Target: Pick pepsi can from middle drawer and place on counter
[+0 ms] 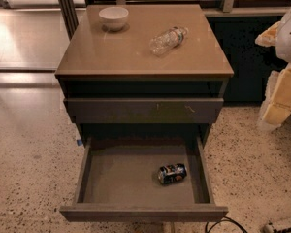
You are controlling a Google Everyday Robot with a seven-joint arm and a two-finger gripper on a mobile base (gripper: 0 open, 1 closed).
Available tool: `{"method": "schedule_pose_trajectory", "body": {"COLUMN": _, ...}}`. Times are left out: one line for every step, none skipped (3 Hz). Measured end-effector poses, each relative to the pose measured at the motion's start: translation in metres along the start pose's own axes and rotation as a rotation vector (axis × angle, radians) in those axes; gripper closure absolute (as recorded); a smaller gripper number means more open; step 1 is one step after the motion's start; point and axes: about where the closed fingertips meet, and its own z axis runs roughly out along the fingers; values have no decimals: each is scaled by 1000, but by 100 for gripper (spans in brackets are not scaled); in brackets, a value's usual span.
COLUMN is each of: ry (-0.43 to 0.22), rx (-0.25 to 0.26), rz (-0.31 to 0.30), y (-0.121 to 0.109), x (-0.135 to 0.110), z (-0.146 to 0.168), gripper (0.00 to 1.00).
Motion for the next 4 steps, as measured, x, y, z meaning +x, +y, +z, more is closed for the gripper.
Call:
{"method": "schedule_pose_trajectory", "body": {"ry": 0, "rx": 0, "rz": 0, "y": 0, "x": 0, "z": 0, "gripper": 0}}
{"method": "schedule_pose_trajectory", "body": {"ry": -2, "rx": 1, "rz": 5, "y": 5, "x": 3, "z": 14, "gripper": 0}}
{"method": "schedule_pose_trajectory", "body": {"ry": -10, "rx": -24, "rz": 22, "y": 23, "x": 8, "z": 69, "gripper": 0}}
{"method": "schedule_pose_trajectory", "body": {"ry": -4, "rx": -50, "rz": 23, "y": 41, "x": 13, "z": 125, "gripper": 0}}
